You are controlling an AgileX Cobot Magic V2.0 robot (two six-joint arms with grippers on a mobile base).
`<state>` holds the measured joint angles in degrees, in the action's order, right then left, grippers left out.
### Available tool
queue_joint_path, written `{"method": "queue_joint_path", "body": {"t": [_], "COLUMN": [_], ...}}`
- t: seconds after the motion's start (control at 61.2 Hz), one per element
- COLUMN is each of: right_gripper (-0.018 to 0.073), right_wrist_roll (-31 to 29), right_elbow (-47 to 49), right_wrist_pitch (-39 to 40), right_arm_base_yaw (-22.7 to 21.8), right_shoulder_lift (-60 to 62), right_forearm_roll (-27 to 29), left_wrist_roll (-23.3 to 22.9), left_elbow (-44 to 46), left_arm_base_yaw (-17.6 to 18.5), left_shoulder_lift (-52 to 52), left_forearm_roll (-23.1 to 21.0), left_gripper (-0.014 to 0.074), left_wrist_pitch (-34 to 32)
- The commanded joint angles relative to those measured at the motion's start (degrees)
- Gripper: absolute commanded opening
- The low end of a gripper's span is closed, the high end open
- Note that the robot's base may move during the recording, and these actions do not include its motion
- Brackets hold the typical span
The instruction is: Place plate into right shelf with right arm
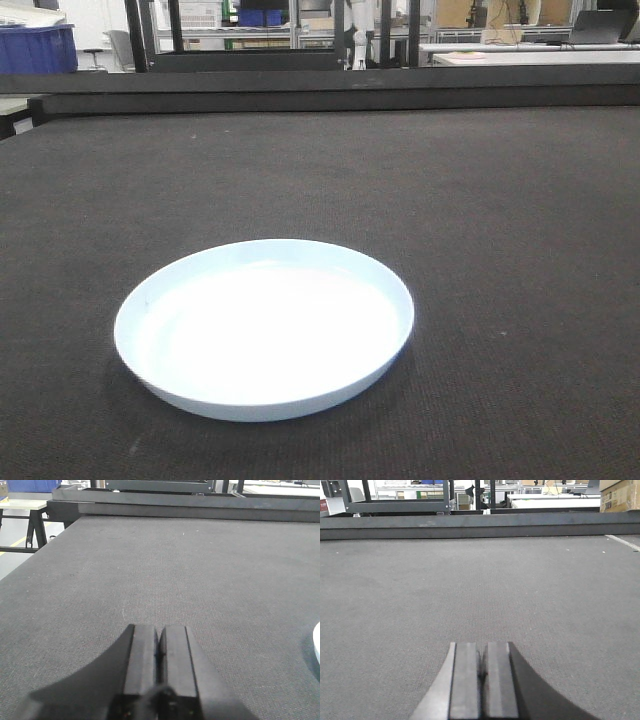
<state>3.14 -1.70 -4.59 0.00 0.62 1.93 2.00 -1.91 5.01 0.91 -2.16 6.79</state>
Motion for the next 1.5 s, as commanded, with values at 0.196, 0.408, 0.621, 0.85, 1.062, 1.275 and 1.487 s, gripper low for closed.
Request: {"method": "queue_joint_path", "body": {"t": [0.196,0.408,0.621,0.85,1.062,1.275,1.487], "right_gripper": [0.0056,0.0056,0.0056,0.0056,0.0056,0.0056,0.0056], "right_wrist_roll": [0.1,0.1,0.3,2.6,2.6,-12.1,-31.8], "right_elbow": [0.4,0.4,0.4,6.4,26.8,41.8,49.2], "right_wrist_pitch": [4.9,6.6,16.3,14.7,-14.6,-34.7,-46.7], "right_arm_base_yaw": [0.0,0.0,0.0,0.0,0.1,0.5,0.5], "right_shoulder_lift": [0.5,0.5,0.5,0.5,-4.1,-18.7,-35.9], "right_forearm_roll": [-0.6,-0.5,1.6,1.0,1.0,14.1,32.1], "left_wrist_roll": [-0.2,-0.2,-0.2,-0.2,-0.2,-0.2,-0.2], "left_elbow": [-0.5,-0.5,-0.5,-0.5,-0.5,-0.5,-0.5], "left_arm_base_yaw": [0.3,0.3,0.3,0.3,0.3,0.3,0.3], "left_shoulder_lift": [0.3,0.3,0.3,0.3,0.3,0.3,0.3], "left_forearm_roll": [-0.2,-0.2,-0.2,-0.2,-0.2,-0.2,-0.2], "left_gripper": [-0.0047,-0.0047,-0.0047,-0.0047,-0.0047,-0.0047,-0.0047], "left_wrist_pitch": [-4.9,-4.9,-4.9,-4.9,-4.9,-4.9,-4.9]}}
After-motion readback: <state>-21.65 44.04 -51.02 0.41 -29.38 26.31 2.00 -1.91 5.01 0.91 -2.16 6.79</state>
